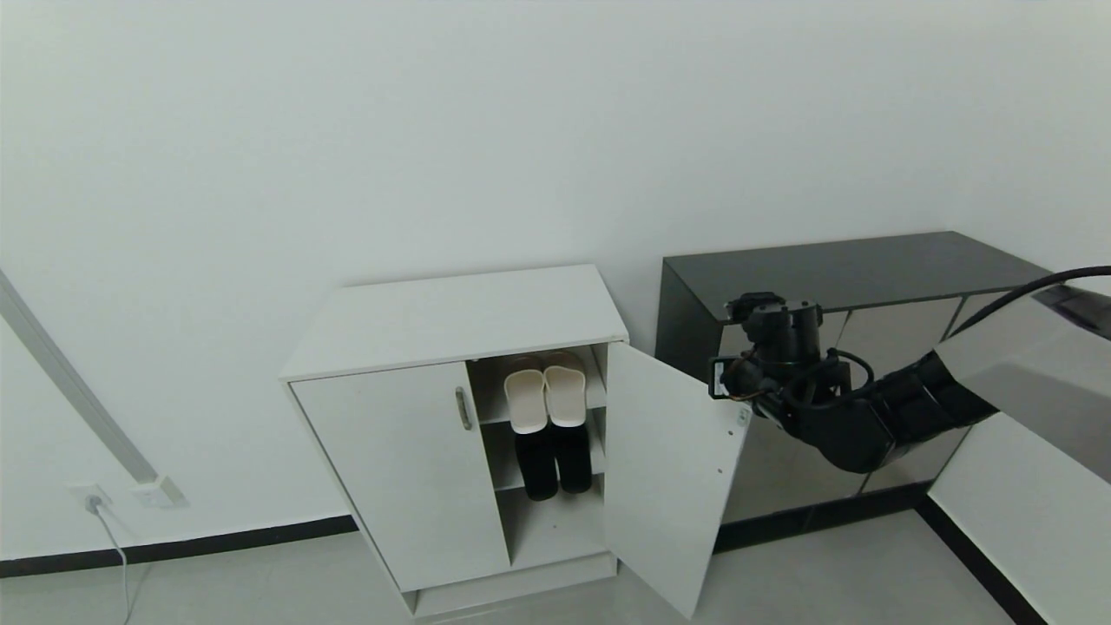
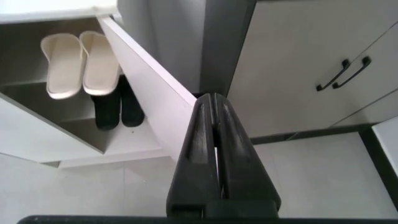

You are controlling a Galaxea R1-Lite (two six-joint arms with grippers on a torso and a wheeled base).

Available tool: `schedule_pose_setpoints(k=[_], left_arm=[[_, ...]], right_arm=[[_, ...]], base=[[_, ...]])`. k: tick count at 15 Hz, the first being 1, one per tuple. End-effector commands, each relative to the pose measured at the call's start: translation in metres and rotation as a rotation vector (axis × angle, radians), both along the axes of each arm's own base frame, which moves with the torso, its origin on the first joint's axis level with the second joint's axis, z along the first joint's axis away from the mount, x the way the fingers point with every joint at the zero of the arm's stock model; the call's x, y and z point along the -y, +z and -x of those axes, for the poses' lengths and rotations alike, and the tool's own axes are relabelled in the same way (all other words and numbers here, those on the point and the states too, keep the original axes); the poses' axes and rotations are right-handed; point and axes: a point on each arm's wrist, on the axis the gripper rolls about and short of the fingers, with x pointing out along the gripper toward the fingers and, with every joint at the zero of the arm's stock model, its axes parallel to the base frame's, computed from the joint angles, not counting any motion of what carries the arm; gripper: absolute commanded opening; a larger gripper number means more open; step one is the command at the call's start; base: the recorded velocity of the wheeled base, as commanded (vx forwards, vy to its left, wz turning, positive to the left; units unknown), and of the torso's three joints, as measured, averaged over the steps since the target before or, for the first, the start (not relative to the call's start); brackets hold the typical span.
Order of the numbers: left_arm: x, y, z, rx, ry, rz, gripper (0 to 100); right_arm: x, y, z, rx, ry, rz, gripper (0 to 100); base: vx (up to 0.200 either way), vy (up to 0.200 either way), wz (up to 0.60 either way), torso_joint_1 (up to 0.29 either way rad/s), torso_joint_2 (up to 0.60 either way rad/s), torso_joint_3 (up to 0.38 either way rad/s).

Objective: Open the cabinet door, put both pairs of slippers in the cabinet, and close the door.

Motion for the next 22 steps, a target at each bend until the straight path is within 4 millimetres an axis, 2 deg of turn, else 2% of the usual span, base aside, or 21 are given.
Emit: schedule_pose_setpoints(k=[1,10,17,22], left_arm=[[0.000,0.000,0.000,-0.001,0.001,0.000,0],[0.000,0.000,0.000,-0.001,0.001,0.000,0],[0.000,0.000,0.000,-0.001,0.001,0.000,0],[0.000,0.000,0.000,-0.001,0.001,0.000,0]], right_arm=[[0.003,-0.020,-0.012,-0.032,-0.012,0.005,0],[0.010,-0.045,-0.033,-0.060,-0.039,-0.004,0],[0.009,-0.054,-0.031,-0.082,-0.038,0.007,0],[0.001,-0.052,-0.019,-0.095,-0.010,0.014,0]], base=[[0.000,0.000,0.00,0.000,0.00,0.000],[0.000,0.000,0.00,0.000,0.00,0.000],[0.000,0.000,0.00,0.000,0.00,0.000],[0.000,0.000,0.00,0.000,0.00,0.000]])
